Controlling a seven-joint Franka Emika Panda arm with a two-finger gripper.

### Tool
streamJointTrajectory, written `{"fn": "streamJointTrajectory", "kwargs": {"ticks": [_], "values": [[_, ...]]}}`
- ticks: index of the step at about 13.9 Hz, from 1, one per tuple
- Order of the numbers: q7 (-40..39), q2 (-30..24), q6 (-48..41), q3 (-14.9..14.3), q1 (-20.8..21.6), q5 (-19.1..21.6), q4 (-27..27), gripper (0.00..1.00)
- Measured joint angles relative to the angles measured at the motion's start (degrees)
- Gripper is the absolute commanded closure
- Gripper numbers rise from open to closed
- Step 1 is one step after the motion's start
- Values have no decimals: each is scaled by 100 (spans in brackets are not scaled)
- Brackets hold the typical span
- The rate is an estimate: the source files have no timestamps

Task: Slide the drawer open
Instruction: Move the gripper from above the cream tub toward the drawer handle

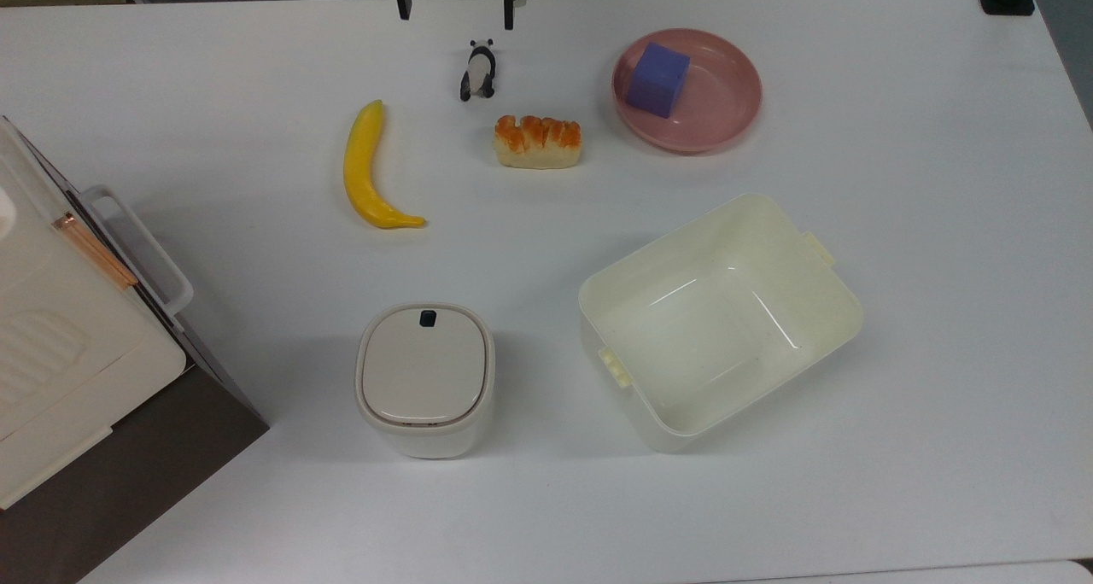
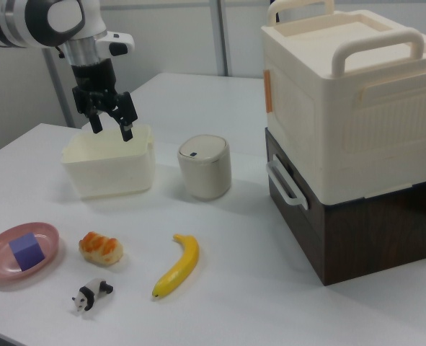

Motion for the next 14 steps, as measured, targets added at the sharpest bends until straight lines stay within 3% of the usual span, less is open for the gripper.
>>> {"fn": "streamJointTrajectory", "kwargs": {"ticks": [6, 11, 14], "values": [[-86, 30, 0, 3, 0, 0, 0, 0], [-1105, 146, 0, 3, -11, 0, -1, 0], [-2051, 194, 27, 1, -226, -1, 10, 0]]}}
